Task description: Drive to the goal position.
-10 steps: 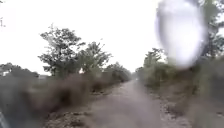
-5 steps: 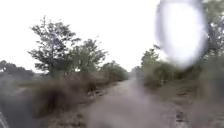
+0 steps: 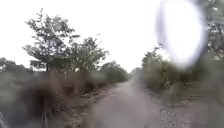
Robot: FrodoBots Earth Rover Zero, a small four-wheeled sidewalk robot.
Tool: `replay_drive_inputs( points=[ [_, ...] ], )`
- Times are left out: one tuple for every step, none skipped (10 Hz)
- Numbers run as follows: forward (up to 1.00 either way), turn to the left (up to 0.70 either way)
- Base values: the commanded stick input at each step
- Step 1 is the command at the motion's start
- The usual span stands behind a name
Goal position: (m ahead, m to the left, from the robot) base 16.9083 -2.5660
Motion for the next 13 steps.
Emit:
replay_drive_inputs(
  points=[
    [0.70, 0.00],
    [0.70, 0.00],
    [0.70, 0.00],
    [0.70, 0.00],
    [0.70, 0.00],
    [0.70, 0.00],
    [0.70, 0.00],
    [0.70, 0.00],
    [0.70, 0.00],
    [0.70, 0.00],
    [0.70, 0.00],
    [0.70, 0.00],
    [0.70, 0.00]
  ],
)
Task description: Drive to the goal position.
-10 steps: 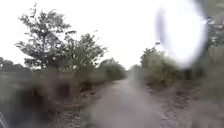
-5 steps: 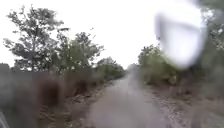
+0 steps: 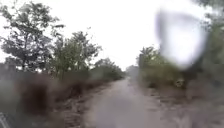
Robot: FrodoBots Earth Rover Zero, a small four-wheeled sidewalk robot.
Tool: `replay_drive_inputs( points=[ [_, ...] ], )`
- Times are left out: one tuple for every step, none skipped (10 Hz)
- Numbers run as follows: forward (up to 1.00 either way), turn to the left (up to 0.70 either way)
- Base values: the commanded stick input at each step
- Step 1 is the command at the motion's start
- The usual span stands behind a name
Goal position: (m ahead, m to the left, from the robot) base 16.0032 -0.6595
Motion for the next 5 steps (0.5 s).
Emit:
replay_drive_inputs(
  points=[
    [0.70, 0.00],
    [0.70, 0.00],
    [0.70, 0.00],
    [0.70, 0.00],
    [0.70, -0.02]
  ],
)
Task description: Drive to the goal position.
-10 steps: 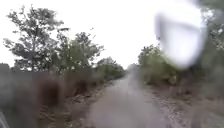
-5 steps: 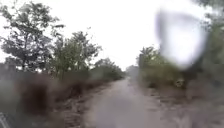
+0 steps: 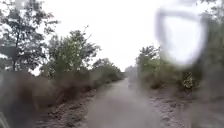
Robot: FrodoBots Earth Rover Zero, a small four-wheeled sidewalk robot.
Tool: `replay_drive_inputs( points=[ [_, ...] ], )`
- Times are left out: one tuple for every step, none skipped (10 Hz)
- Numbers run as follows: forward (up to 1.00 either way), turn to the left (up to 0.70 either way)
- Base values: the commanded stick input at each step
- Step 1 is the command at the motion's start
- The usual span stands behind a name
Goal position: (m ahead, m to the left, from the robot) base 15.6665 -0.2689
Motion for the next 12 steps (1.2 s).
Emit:
replay_drive_inputs(
  points=[
    [0.70, -0.11],
    [0.70, -0.14],
    [0.70, -0.02],
    [0.70, 0.00],
    [0.70, 0.00],
    [0.70, 0.00],
    [0.70, 0.00],
    [0.70, 0.00],
    [0.70, 0.00],
    [0.70, 0.00],
    [0.70, 0.00],
    [0.70, 0.00]
  ],
)
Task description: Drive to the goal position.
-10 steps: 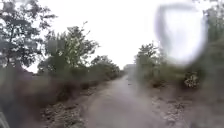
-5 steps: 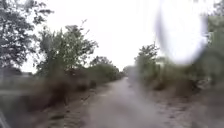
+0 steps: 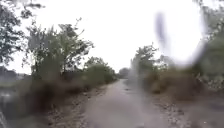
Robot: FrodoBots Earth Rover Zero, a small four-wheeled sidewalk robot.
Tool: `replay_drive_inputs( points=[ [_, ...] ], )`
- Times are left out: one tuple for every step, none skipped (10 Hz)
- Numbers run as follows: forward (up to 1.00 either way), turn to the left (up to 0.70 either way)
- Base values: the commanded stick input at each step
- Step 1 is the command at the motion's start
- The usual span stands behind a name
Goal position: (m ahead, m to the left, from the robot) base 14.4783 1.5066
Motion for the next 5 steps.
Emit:
replay_drive_inputs(
  points=[
    [0.70, 0.00],
    [0.70, 0.00],
    [0.70, 0.00],
    [0.70, 0.00],
    [0.70, 0.00]
  ],
)
